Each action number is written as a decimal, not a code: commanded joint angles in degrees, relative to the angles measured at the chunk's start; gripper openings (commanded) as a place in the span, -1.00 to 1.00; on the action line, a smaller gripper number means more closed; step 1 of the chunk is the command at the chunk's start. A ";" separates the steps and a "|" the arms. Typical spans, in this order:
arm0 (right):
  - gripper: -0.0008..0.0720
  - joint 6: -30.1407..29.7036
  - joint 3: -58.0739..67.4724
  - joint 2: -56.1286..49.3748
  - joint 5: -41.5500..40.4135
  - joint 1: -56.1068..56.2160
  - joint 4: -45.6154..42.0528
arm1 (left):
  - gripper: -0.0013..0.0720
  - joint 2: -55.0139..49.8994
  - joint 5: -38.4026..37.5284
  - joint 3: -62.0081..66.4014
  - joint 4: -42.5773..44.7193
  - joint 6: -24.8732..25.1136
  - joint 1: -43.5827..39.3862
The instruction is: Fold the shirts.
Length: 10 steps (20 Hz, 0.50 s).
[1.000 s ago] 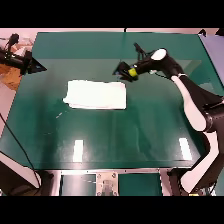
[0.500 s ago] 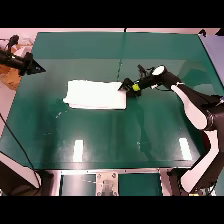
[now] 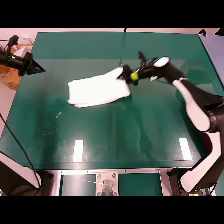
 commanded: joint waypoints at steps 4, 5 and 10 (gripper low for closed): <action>-0.94 5.03 6.16 14.34 8.79 -16.96 -5.55 | -0.90 0.02 -0.98 0.07 0.00 -1.18 0.02; -0.94 5.92 6.19 16.52 9.73 -20.24 -7.19 | -0.90 0.02 -0.98 0.07 0.00 -1.73 0.02; -0.94 10.67 6.25 23.54 16.74 -39.67 -9.94 | -0.90 0.02 -0.02 0.07 0.79 -3.34 -1.03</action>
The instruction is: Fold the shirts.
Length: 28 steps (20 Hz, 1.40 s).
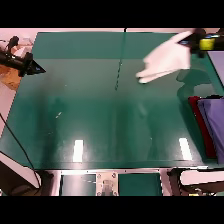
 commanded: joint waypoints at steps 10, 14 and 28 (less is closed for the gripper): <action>-0.94 8.59 0.33 12.33 16.33 -38.99 -9.16 | -0.90 0.02 1.07 0.07 5.31 0.28 -9.03; -0.95 8.52 0.31 15.08 20.81 -43.04 -22.73 | -0.90 0.02 1.03 0.07 5.29 0.92 -11.08; -0.94 8.39 -24.57 16.15 25.29 -43.45 -47.32 | -0.90 0.02 0.59 0.07 5.22 1.88 -13.38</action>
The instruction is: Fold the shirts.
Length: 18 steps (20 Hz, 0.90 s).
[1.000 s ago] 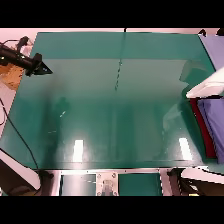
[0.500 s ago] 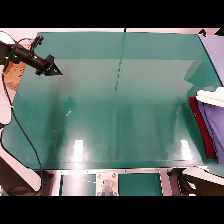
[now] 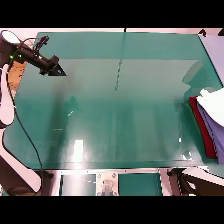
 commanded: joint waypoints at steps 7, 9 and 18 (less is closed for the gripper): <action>0.64 2.40 -17.75 -1.36 1.46 0.00 -11.06 | -0.90 0.09 -0.13 0.07 -0.22 0.04 -0.17; -0.34 3.10 -12.52 -1.36 1.79 1.73 -5.38 | -0.90 1.22 -0.13 0.09 -0.31 -0.15 -0.17; -0.95 -0.17 -12.70 7.02 -19.02 38.73 10.80 | -0.90 18.80 0.48 -15.06 0.85 -0.52 -0.59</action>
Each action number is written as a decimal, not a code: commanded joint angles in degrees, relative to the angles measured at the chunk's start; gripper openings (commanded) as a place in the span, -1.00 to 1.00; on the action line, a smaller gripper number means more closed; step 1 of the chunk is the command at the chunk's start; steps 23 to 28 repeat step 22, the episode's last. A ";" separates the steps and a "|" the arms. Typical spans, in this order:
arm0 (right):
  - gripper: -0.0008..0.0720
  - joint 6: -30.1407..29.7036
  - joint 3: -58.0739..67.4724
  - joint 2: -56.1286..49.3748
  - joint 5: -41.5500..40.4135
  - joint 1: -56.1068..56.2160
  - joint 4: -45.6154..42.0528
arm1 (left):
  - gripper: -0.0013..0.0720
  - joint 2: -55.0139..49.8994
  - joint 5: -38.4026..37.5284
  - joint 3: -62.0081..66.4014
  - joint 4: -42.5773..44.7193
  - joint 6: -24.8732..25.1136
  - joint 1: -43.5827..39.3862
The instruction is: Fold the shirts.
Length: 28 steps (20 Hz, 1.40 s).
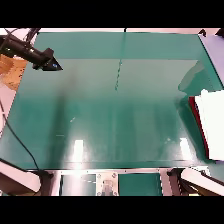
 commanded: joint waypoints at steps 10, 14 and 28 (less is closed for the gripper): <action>-0.95 -1.44 -28.39 11.65 -18.14 41.55 3.61 | -0.90 33.64 13.97 -48.37 11.17 -5.27 -9.49; -0.94 -1.44 -28.44 11.65 -17.94 41.53 3.56 | -0.90 33.64 13.53 -48.39 10.88 -4.98 -9.49; -0.95 -1.44 -28.44 11.65 -17.94 41.53 3.54 | -0.90 33.64 13.53 -48.39 10.73 -4.98 -9.49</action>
